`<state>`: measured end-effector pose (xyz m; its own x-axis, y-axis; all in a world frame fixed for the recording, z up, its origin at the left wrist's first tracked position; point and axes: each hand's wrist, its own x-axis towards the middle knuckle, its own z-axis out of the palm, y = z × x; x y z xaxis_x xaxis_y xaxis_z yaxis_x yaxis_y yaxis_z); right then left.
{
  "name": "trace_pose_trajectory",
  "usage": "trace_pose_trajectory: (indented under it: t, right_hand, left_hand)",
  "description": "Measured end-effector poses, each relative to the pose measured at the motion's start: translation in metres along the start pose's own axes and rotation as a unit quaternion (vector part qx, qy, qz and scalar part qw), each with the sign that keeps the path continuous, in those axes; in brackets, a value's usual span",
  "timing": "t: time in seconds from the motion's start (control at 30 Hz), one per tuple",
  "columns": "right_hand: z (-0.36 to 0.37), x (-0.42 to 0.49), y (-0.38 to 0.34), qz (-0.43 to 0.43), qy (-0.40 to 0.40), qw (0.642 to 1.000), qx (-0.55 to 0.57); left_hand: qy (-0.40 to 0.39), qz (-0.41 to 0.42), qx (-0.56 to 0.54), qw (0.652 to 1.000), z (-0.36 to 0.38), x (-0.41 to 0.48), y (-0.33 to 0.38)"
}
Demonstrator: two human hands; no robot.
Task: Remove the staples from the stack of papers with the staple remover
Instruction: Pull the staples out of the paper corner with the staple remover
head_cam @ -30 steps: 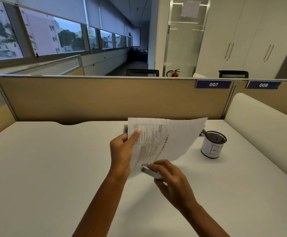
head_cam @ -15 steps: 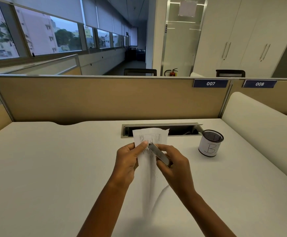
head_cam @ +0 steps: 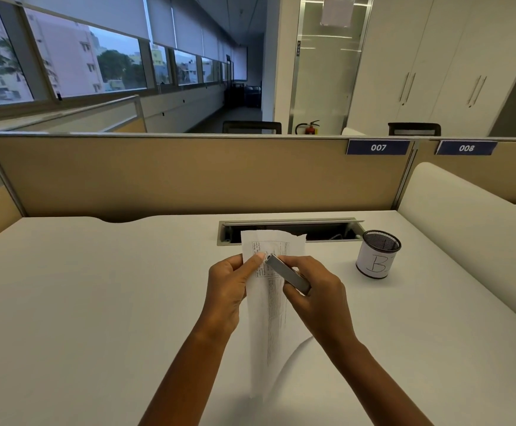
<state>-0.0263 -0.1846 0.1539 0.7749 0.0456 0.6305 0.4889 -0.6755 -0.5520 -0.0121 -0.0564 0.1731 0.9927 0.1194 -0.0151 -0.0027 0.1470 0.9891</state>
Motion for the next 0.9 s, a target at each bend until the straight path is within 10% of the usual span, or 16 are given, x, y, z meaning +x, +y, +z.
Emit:
trace_pose_trajectory:
  t: [0.9]
  right_hand:
    - [-0.005,0.002,-0.012,-0.162,0.021,0.974,-0.159]
  left_hand:
    - [0.062,0.018,-0.016,0.998,0.01,-0.007,0.007]
